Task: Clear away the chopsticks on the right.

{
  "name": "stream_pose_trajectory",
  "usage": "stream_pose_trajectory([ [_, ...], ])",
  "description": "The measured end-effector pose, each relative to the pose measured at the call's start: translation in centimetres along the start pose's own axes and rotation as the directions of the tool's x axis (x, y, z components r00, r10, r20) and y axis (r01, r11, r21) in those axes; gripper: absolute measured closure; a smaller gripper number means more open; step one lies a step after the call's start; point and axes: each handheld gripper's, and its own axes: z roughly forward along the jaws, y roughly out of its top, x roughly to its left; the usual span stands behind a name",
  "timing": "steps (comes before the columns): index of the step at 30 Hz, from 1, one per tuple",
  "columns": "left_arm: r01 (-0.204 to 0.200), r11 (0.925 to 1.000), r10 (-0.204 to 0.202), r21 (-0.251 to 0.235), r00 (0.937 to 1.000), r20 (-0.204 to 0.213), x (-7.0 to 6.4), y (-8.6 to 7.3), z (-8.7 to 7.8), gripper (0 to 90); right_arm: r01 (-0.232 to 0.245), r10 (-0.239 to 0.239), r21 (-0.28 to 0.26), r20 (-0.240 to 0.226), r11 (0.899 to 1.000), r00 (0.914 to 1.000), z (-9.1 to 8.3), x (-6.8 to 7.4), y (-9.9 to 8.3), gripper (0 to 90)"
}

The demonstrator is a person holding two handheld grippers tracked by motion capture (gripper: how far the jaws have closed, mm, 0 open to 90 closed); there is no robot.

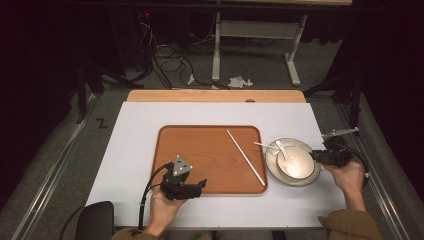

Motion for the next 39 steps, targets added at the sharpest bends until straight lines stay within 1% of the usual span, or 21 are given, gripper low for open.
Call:
stream_pose_trajectory([
  [2, 0.002, 1.0000, -0.002, -0.001, 1.0000, -0.003, 0.0, 0.0, -0.1, 30.0, -0.002, 0.002, 0.001, -0.004, 1.000, 1.0000, 0.1, 0.0, 0.1, 73.7],
  [5, 0.006, 1.0000, -0.006, 0.000, 1.0000, -0.007, 0.1, -0.1, -0.2, 30.0, -0.001, 0.001, 0.004, 0.003, 1.000, 1.0000, 0.3, 0.0, 0.2, 74.1],
  [7, 0.007, 1.0000, -0.007, -0.001, 0.9999, -0.012, 0.1, -0.2, -0.3, 30.0, -0.005, 0.005, 0.001, -0.009, 1.000, 1.0000, 0.6, -0.2, 0.2, 74.1],
  [8, 0.011, 0.9999, -0.011, -0.002, 0.9998, -0.014, 0.1, -0.2, -0.3, 30.0, -0.011, 0.011, 0.003, -0.009, 1.000, 0.9999, 0.7, -0.2, 0.3, 74.7],
  [10, 0.016, 0.9999, -0.016, -0.005, 0.9997, -0.018, 0.2, -0.3, -0.5, 30.0, -0.001, 0.001, 0.009, 0.003, 1.000, 1.0000, 0.9, -0.4, 0.3, 76.9],
  [14, 0.024, 0.9997, -0.025, -0.004, 0.9993, -0.027, 0.3, -0.5, -0.6, 30.0, 0.008, -0.008, 0.021, 0.007, 1.000, 0.9999, 1.3, -0.4, 0.6, 80.4],
  [17, 0.027, 0.9996, -0.027, -0.002, 0.9992, -0.028, 0.3, -0.6, -0.7, 30.0, 0.016, -0.016, 0.020, 0.006, 1.000, 0.9998, 1.5, -0.5, 0.7, 83.9],
  [20, 0.033, 0.9994, -0.034, -0.004, 0.9990, -0.031, 0.4, -0.7, -0.8, 30.0, 0.003, -0.002, 0.017, -0.013, 1.000, 0.9999, 1.6, -0.5, 0.8, 84.4],
  [23, 0.036, 0.9994, -0.036, -0.006, 0.9990, -0.026, 0.4, -0.7, -0.8, 29.9, 0.006, -0.006, 0.013, -0.003, 1.000, 1.0000, 1.6, -0.5, 0.8, 84.8],
  [25, 0.032, 0.9995, -0.032, -0.004, 0.9993, -0.020, 0.4, -0.6, -0.7, 29.9, -0.005, 0.005, -0.004, 0.004, 1.000, 1.0000, 1.3, -0.5, 0.8, 84.9],
  [28, 0.026, 0.9997, -0.026, -0.004, 0.9996, -0.014, 0.4, -0.4, -0.6, 30.0, -0.012, 0.013, -0.049, 0.017, 0.999, 0.9998, 0.5, -0.4, 0.7, 85.0],
  [31, 0.020, 0.9998, -0.020, -0.001, 0.9998, -0.006, 0.4, -0.2, -0.3, 30.0, -0.013, 0.015, -0.099, 0.015, 0.995, 0.9998, -0.7, -0.2, 0.5, 85.0],
  [33, 0.013, 0.9999, -0.013, 0.004, 0.9999, 0.001, 0.3, 0.0, 0.0, 29.9, -0.017, 0.019, -0.138, 0.013, 0.990, 0.9997, -1.5, -0.1, 0.3, 85.0],
  [35, 0.003, 1.0000, -0.003, 0.002, 0.9999, 0.010, 0.2, 0.2, 0.1, 29.9, -0.028, 0.029, -0.157, 0.008, 0.987, 0.9995, -2.3, 0.2, 0.1, 85.0],
  [36, -0.001, 1.0000, 0.001, -0.001, 0.9999, 0.014, 0.1, 0.3, 0.1, 29.9, -0.018, 0.020, -0.171, 0.013, 0.985, 0.9997, -2.8, 0.7, 0.0, 85.0],
  [37, -0.002, 1.0000, 0.002, -0.004, 0.9998, 0.020, 0.1, 0.4, 0.2, 29.9, -0.018, 0.020, -0.171, 0.013, 0.985, 0.9997, -2.8, 0.7, 0.0, 85.0],
  [39, -0.004, 1.0000, 0.004, -0.007, 0.9996, 0.027, 0.2, 0.6, 0.3, 29.9, -0.007, 0.009, -0.179, 0.013, 0.984, 0.9999, -3.3, 1.3, -0.1, 85.0],
])
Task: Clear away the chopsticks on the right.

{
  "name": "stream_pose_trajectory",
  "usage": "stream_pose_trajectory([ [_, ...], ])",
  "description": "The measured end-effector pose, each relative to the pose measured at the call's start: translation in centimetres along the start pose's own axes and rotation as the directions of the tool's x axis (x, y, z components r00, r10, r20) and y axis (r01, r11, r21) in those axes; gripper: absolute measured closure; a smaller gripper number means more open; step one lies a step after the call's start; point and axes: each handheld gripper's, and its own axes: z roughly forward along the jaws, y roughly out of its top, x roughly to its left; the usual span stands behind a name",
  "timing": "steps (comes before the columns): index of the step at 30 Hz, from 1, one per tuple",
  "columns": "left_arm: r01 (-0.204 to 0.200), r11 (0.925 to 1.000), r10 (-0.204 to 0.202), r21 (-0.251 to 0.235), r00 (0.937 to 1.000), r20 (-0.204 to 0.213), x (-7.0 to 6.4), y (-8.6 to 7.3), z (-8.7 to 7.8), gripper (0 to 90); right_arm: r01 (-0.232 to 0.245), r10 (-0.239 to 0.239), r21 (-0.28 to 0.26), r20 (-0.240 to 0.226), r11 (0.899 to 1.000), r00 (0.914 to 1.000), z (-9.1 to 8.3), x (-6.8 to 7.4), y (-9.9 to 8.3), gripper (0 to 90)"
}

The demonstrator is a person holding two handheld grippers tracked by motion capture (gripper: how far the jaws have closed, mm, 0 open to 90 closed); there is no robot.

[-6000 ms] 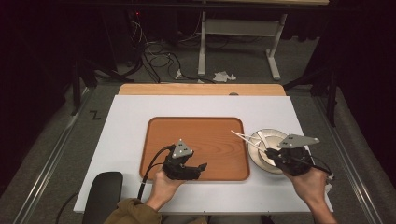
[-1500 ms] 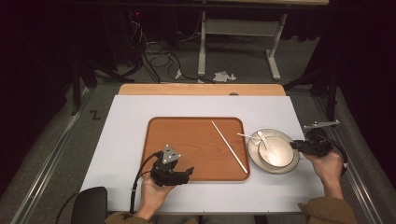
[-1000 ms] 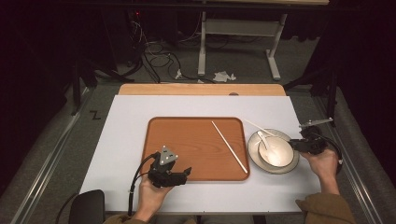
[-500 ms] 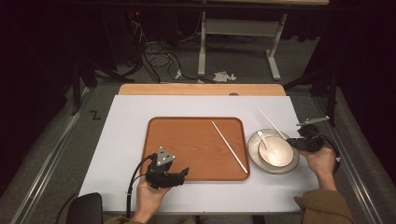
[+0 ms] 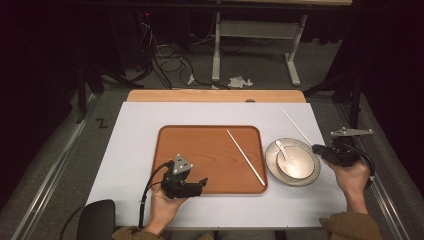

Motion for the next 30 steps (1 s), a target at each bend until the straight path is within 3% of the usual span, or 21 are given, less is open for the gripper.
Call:
stream_pose_trajectory([
  [7, 0.014, 0.9998, -0.014, -0.016, 0.9999, 0.006, 0.3, 0.7, 0.6, 29.1, 0.030, -0.030, -0.045, -0.012, 0.999, 0.9995, -1.6, 2.7, 0.4, 85.0],
  [15, -0.010, 0.9998, 0.011, -0.017, 0.9994, 0.034, 0.2, 1.5, 1.2, 29.3, 0.069, -0.072, -0.053, -0.055, 0.996, 0.9958, -2.0, 7.3, 1.1, 85.0],
  [17, -0.014, 0.9998, 0.015, -0.015, 0.9991, 0.041, 0.2, 1.6, 1.5, 29.5, 0.095, -0.097, -0.033, -0.080, 0.995, 0.9920, -1.7, 9.2, 1.1, 84.9],
  [18, -0.017, 0.9997, 0.017, -0.015, 0.9989, 0.043, 0.1, 1.7, 1.6, 29.5, 0.095, -0.097, -0.033, -0.080, 0.995, 0.9920, -1.7, 9.2, 1.1, 84.9],
  [21, -0.029, 0.9995, 0.030, -0.013, 0.9982, 0.053, 0.0, 2.0, 1.9, 29.5, 0.129, -0.129, -0.004, -0.105, 0.992, 0.9861, -1.2, 11.3, 1.1, 84.9],
  [23, -0.036, 0.9992, 0.037, -0.015, 0.9978, 0.054, -0.2, 2.1, 2.1, 29.7, 0.144, -0.141, 0.012, -0.147, 0.989, 0.9790, -0.3, 12.8, 0.8, 84.9],
  [26, -0.068, 0.9977, 0.068, -0.009, 0.9962, 0.054, -0.5, 2.3, 2.3, 29.7, 0.145, -0.137, 0.039, -0.152, 0.989, 0.9788, 0.3, 13.6, 0.5, 84.9],
  [30, -0.080, 0.9968, 0.080, -0.003, 0.9950, 0.060, -0.7, 2.4, 2.4, 29.7, 0.159, -0.145, 0.078, -0.166, 0.984, 0.9755, 1.5, 14.7, 0.1, 84.9],
])
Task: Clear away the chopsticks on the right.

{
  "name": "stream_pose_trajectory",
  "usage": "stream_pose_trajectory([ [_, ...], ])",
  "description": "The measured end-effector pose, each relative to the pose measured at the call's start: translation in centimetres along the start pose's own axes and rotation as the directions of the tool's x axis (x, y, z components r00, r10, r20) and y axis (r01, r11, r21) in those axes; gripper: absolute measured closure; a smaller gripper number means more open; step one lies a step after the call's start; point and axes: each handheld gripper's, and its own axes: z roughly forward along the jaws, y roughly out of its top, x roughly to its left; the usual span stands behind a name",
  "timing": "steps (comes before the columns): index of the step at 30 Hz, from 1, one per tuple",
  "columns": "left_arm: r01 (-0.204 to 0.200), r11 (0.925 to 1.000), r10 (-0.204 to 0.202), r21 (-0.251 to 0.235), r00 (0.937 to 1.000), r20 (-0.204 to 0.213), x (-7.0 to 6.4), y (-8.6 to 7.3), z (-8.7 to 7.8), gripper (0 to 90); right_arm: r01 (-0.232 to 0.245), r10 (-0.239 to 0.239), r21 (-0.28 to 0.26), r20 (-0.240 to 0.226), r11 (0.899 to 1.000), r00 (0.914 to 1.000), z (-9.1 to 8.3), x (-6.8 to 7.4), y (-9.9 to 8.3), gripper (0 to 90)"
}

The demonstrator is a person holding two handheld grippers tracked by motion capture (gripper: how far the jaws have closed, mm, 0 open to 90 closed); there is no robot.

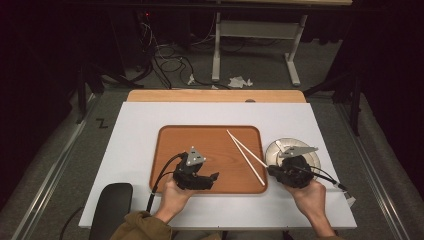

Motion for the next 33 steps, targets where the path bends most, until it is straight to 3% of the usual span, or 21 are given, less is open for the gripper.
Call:
stream_pose_trajectory([
  [10, -0.004, 1.0000, 0.004, 0.004, 1.0000, -0.005, 0.0, -0.1, 0.0, 29.8, 0.010, -0.011, 0.091, 0.011, 0.996, 0.9999, 2.8, 2.3, 0.2, 84.7],
  [16, 0.000, 1.0000, 0.000, 0.002, 0.9999, -0.013, -0.1, -0.1, -0.2, 29.8, 0.008, -0.010, 0.097, 0.026, 0.995, 0.9996, 3.7, 2.5, 0.1, 84.5],
  [22, -0.010, 0.9999, 0.010, -0.003, 0.9998, -0.016, -0.4, -0.4, -0.7, 29.8, 0.038, -0.041, 0.111, 0.032, 0.993, 0.9986, 5.0, 2.7, 0.5, 84.2],
  [33, 0.025, 0.9997, -0.025, -0.006, 0.9983, -0.052, 0.1, -1.4, -1.5, 29.9, 0.092, -0.095, 0.123, 0.026, 0.988, 0.9951, 6.6, 2.6, 1.6, 84.0],
])
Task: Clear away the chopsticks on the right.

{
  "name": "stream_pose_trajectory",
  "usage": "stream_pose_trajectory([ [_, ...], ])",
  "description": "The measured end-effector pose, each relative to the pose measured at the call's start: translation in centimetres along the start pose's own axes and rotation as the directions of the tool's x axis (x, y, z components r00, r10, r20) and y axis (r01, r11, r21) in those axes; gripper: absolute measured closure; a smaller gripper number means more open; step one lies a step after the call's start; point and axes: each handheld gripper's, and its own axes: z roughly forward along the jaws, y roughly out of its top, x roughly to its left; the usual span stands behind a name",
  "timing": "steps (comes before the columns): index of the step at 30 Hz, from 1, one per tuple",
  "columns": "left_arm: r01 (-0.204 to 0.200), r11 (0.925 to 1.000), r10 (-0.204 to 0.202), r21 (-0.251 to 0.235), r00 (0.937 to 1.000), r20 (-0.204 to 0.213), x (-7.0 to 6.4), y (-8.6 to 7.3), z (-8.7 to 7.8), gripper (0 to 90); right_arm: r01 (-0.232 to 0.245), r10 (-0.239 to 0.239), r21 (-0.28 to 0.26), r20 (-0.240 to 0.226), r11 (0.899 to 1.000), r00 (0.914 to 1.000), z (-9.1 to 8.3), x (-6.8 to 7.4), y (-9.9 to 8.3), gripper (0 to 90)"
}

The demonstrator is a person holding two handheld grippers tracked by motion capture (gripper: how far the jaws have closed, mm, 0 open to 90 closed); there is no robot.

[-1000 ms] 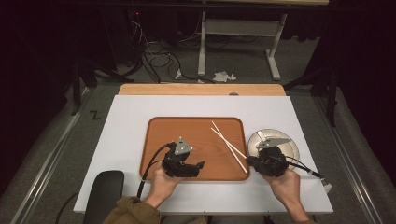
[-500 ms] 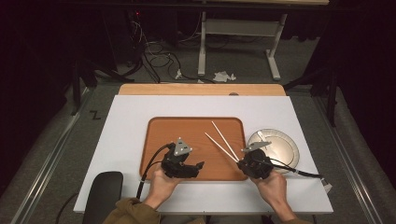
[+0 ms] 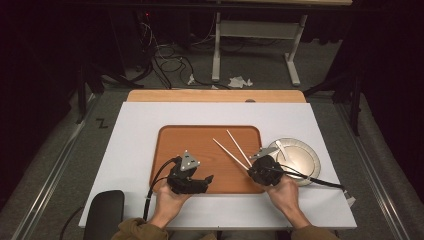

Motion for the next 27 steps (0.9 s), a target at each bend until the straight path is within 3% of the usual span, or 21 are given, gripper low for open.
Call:
stream_pose_trajectory([
  [6, 0.022, 0.9997, -0.022, -0.006, 0.9995, -0.025, 0.3, -0.5, -0.8, 30.3, 0.020, -0.020, -0.008, -0.009, 1.000, 0.9998, 0.8, -0.2, 0.5, 84.0],
  [19, 0.056, 0.9982, -0.057, -0.023, 0.9964, -0.063, 0.8, -1.1, -2.0, 30.2, 0.044, -0.043, 0.051, -0.005, 0.998, 0.9990, 1.9, -0.4, 0.8, 80.2],
  [21, 0.058, 0.9980, -0.060, -0.027, 0.9961, -0.065, 0.8, -1.1, -2.1, 30.2, 0.040, -0.040, 0.042, -0.004, 0.998, 0.9992, 1.7, -0.4, 0.8, 80.2],
  [24, 0.058, 0.9981, -0.059, -0.023, 0.9960, -0.067, 0.8, -1.2, -2.0, 30.2, 0.042, -0.042, -0.016, -0.013, 0.999, 0.9990, 1.0, -0.6, 1.0, 81.3],
  [27, 0.057, 0.9982, -0.058, -0.017, 0.9959, -0.069, 0.8, -1.3, -2.0, 30.2, 0.055, -0.057, -0.033, -0.063, 0.998, 0.9964, 0.8, -0.5, 1.2, 84.6],
])
